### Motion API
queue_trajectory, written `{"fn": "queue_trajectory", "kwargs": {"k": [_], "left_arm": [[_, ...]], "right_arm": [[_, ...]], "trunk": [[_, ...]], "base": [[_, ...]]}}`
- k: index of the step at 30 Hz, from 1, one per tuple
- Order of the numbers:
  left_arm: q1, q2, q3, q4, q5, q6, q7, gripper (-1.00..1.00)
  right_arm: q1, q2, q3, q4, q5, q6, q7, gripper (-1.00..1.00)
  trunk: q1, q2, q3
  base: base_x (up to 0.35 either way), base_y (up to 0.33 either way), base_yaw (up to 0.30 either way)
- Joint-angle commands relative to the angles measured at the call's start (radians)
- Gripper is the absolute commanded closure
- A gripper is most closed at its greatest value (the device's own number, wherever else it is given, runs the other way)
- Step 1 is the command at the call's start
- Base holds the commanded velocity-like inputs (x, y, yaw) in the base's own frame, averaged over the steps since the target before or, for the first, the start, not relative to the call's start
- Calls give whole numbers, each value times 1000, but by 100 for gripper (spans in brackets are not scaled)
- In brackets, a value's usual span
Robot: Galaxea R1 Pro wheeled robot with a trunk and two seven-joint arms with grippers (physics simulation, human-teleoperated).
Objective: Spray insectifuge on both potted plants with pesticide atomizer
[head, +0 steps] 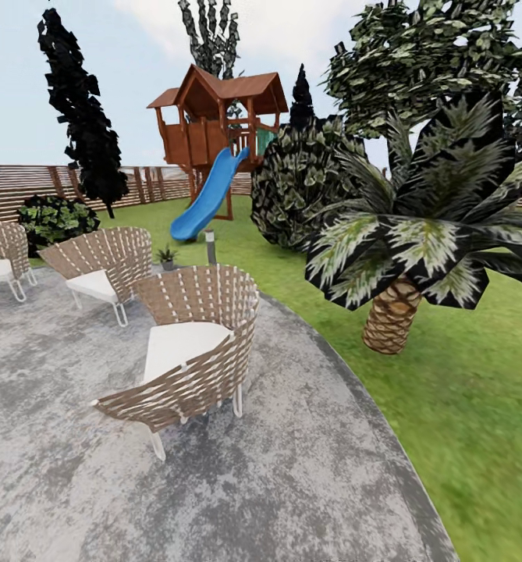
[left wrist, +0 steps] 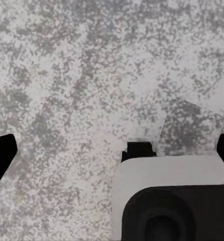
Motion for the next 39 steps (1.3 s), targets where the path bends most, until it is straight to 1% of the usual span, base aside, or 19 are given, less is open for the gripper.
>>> {"fn": "queue_trajectory", "kwargs": {"k": [1,3,5,7,9,11,13,15,19,24,29,35,37,39], "left_arm": [[-6,1,6,-31,1,-3,1,-100],[-27,1,24,-94,3,0,1,-100],[-52,-1,38,-120,4,0,1,-100],[-74,-4,45,-128,4,0,0,-100],[-97,-7,49,-131,4,-2,-6,-100],[-107,-7,53,-128,5,-6,-9,-100],[-109,-8,55,-125,5,-9,-12,-100],[-109,-9,55,-124,4,-10,-13,-100],[-106,-8,55,-119,5,-10,-15,-100],[-102,-4,54,-117,6,-10,-17,-100],[-101,-5,54,-103,6,-11,-18,-100],[-101,-2,55,-98,6,-51,-16,-100],[-101,-1,55,-97,6,-55,-15,-100],[-101,-1,68,-97,18,-58,-16,-100]], "right_arm": [[0,0,0,-31,0,-4,-1,-100],[0,0,0,-113,0,-5,-1,-100],[0,0,0,-178,1,-12,-1,-100],[0,1,0,-218,0,-28,-1,-100],[0,1,0,-255,1,-59,-1,-100],[0,1,0,-271,1,-97,-1,-100],[0,0,0,-270,3,-141,0,-100],[0,-2,-1,-262,3,-159,0,-100],[0,-14,-4,-243,2,-191,-1,-100],[0,-17,-5,-229,2,-200,-1,-100],[0,-18,-6,-221,0,-201,-1,-100],[0,-18,-6,-220,0,-201,-1,-100],[0,-18,-7,-220,-1,-201,-1,-100],[0,-19,-7,-221,-1,-202,-1,-100]], "trunk": [[0,-1,-2],[0,-1,-5],[0,-1,-7],[0,-1,-9],[0,-1,-12],[0,-1,-14],[0,-1,-16],[0,-1,-19],[0,-1,-23],[0,-1,-29],[0,-1,-35],[0,-1,-42],[0,-1,-44],[0,-1,-47]], "base": [[-207,262,215],[-191,270,215],[-175,276,215],[-162,280,215],[-156,281,215],[-153,282,216],[-151,282,216],[-151,282,216],[-150,282,215],[-150,282,215],[-148,282,216],[-147,282,215],[-146,282,215],[-146,282,215]]}}
